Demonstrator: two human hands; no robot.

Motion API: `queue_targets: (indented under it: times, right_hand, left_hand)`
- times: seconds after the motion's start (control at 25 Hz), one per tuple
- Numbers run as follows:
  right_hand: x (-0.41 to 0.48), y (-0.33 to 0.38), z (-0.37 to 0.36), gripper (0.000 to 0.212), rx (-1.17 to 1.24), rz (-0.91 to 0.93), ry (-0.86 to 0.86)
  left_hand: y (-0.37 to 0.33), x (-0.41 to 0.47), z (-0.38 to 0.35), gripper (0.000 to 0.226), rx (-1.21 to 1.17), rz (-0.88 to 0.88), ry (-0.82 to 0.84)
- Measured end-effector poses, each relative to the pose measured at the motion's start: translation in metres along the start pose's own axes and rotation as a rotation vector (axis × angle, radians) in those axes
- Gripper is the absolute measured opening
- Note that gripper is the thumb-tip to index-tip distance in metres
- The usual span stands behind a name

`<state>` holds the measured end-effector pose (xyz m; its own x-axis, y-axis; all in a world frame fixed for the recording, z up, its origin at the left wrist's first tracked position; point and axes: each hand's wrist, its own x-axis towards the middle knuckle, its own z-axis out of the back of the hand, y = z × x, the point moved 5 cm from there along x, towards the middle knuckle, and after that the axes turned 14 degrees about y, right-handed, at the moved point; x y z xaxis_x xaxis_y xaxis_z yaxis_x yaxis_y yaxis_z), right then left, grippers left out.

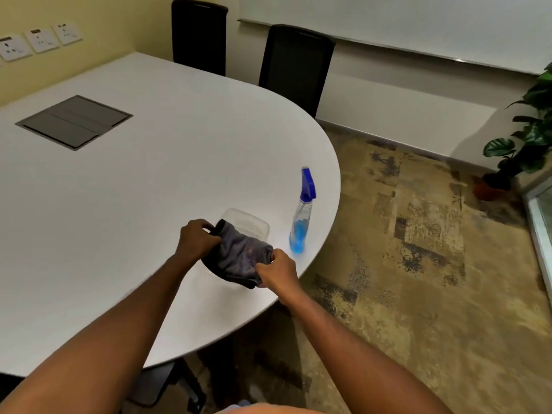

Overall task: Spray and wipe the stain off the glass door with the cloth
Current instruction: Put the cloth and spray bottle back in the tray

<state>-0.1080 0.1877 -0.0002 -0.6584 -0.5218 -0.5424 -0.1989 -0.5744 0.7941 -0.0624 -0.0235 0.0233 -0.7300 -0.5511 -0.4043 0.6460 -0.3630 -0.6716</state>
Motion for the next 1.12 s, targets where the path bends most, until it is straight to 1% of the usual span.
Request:
queue_targets:
  times: [0.08,0.16,0.24,0.36,0.44,0.6,0.76,0.92,1.04,1.12]
  right_hand:
    - [0.017,0.008,-0.011,0.029,0.01,-0.05,-0.035]
    - [0.029,0.013,-0.021,0.031,0.021,-0.088,-0.057]
    - [0.041,0.018,-0.033,0.033,0.029,-0.118,-0.074]
    - [0.058,0.021,-0.045,0.044,-0.035,-0.18,-0.088]
    - [0.069,0.021,-0.047,0.046,-0.098,-0.214,-0.089]
    - [0.086,0.018,-0.047,0.04,-0.185,-0.277,-0.053]
    - [0.1,0.014,-0.048,0.04,-0.325,-0.317,0.041]
    - [0.111,0.009,-0.05,0.039,-0.402,-0.326,0.119]
    - [0.115,0.005,-0.05,0.038,-0.487,-0.312,0.138]
    - [0.116,0.003,-0.048,0.036,-0.506,-0.277,0.124]
  left_hand:
    - [0.007,0.022,0.003,0.034,0.097,-0.002,0.065]
    - [0.011,0.036,0.004,0.019,0.152,0.0,0.11]
    - [0.017,0.05,0.007,0.016,0.179,0.01,0.134]
    - [0.023,0.063,0.006,0.019,0.183,0.027,0.173]
    - [0.027,0.07,0.003,0.024,0.183,0.026,0.201]
    - [0.031,0.08,-0.003,0.015,0.206,0.03,0.232]
    - [0.036,0.083,-0.011,0.021,0.266,0.066,0.273]
    - [0.039,0.087,-0.02,0.027,0.344,0.086,0.262]
    - [0.038,0.084,-0.029,0.03,0.436,0.074,0.243]
    - [0.035,0.082,-0.031,0.032,0.564,0.075,0.216]
